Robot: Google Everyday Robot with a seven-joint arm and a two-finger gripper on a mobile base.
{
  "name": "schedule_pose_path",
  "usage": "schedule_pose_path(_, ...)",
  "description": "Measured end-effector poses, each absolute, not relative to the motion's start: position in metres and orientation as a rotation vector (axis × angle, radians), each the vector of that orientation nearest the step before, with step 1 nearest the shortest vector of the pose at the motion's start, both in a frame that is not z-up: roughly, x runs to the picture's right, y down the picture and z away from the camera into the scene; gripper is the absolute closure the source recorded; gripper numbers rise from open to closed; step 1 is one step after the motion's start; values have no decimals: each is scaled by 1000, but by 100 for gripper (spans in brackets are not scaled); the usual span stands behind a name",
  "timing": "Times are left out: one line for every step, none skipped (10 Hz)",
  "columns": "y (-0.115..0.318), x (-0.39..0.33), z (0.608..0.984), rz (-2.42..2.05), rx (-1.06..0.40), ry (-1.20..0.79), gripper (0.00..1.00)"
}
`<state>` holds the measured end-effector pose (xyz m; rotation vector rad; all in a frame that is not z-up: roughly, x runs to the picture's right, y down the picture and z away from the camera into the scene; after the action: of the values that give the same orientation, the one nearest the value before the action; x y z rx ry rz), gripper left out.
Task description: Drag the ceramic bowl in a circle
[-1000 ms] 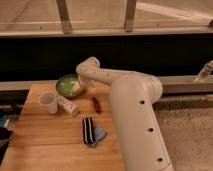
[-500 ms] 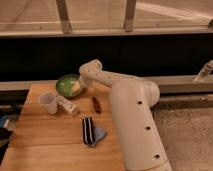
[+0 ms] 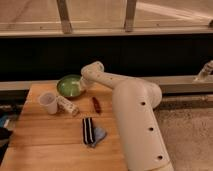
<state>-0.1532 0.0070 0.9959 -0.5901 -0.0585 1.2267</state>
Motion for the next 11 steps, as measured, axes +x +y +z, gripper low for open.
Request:
schedule_pose_path(7,-153,993,1225,-586,-58,92)
schedule_pose_path(6,-151,990,1222,-579,-58,98)
schedule_pose_path(5,-148,986,1218,-569,-53,100)
schedule_pose_path(4,-146,982,1216,-559,-48,100)
schedule_pose_path(1,-142,975,1221,-545,-41,100)
schedule_pose_path(-2,-133,970,1223,-524,-25,100)
schedule_pose_path(-5,-124,964,1226,-506,-13,100)
schedule_pose_path(-7,-116,959,1228,-489,3,100)
schedule_pose_path(-8,-102,952,1233,-469,30,100)
schedule_pose_path(-6,-88,947,1240,-454,61,100)
schedule_pose_path(-4,-77,944,1247,-443,84,100)
